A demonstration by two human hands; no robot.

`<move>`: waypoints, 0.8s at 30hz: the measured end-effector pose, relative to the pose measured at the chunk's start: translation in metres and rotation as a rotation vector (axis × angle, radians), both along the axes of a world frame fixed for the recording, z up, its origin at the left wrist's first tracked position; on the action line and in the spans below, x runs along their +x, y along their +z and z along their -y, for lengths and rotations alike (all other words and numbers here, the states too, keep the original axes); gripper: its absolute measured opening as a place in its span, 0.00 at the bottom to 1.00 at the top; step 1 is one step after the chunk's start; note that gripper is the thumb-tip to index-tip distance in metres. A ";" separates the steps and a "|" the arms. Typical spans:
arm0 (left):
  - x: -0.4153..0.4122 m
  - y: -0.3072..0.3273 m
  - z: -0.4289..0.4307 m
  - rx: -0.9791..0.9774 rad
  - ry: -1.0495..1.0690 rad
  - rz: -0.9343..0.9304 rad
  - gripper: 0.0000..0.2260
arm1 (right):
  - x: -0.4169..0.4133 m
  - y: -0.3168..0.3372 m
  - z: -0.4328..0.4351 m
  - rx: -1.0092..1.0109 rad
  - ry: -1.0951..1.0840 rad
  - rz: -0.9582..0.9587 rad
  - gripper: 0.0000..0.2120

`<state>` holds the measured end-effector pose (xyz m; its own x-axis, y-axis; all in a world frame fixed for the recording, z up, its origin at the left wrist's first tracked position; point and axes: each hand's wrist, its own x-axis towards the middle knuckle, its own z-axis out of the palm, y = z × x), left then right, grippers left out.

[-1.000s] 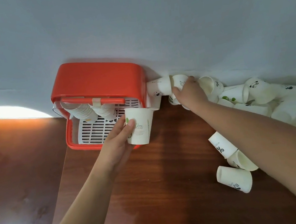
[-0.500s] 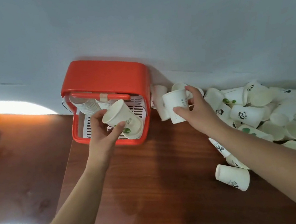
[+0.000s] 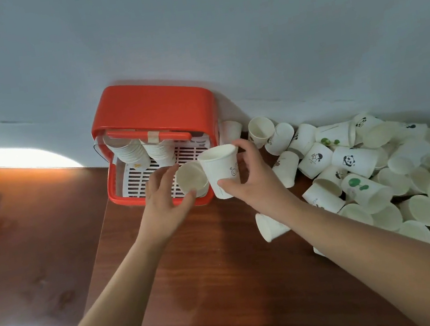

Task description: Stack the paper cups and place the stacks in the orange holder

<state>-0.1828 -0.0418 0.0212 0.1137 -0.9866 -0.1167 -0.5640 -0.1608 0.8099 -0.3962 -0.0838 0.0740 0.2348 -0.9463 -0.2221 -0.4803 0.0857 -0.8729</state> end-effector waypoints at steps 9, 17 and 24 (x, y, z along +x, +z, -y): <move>0.006 0.028 0.009 -0.026 -0.017 -0.405 0.26 | 0.034 0.002 -0.008 -0.007 0.229 -0.048 0.38; 0.011 0.017 0.004 -0.110 0.065 -0.227 0.27 | -0.071 -0.023 -0.067 0.166 0.273 -0.710 0.28; 0.000 -0.006 0.020 -0.017 -0.103 0.166 0.34 | -0.111 -0.069 -0.125 0.325 -0.050 -0.904 0.30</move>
<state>-0.1830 -0.0619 0.0150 0.0287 -0.9957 -0.0882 -0.7029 -0.0828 0.7065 -0.5068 0.0414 0.0046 -0.1930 -0.8110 -0.5523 -0.9492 0.2968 -0.1042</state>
